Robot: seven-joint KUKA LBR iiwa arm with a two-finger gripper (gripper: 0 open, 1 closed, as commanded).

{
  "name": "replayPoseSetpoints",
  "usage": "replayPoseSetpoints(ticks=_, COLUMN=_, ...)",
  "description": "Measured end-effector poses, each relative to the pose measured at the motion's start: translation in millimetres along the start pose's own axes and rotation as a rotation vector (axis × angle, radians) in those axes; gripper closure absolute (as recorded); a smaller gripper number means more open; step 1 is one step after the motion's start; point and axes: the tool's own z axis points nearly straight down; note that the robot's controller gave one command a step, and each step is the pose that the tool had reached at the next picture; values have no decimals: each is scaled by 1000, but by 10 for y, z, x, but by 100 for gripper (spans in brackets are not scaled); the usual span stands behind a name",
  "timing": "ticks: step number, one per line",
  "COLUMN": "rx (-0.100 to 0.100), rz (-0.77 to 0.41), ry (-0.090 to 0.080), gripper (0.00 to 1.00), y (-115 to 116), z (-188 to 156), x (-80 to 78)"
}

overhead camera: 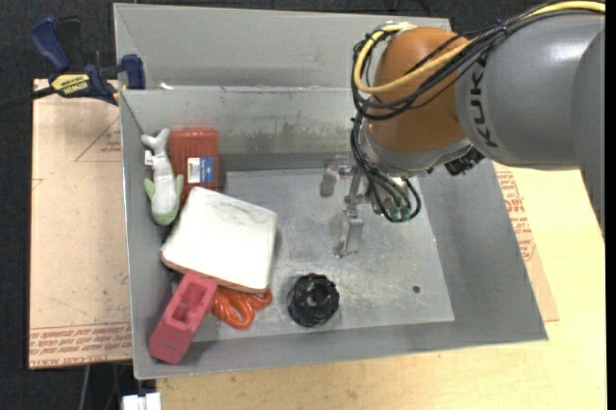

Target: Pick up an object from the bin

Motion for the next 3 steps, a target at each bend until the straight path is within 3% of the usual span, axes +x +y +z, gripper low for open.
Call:
replayPoseSetpoints(ticks=1, rx=0, rz=1, ry=-7, gripper=0, y=-2, z=-49, x=-14)
replayPoseSetpoints(ticks=2, rx=0, rz=-169, ry=-7, gripper=0, y=205, z=552, x=611)
replayPoseSetpoints(ticks=3, rx=-2, rz=-9, ry=-12, gripper=100, y=-233, z=765, x=535)
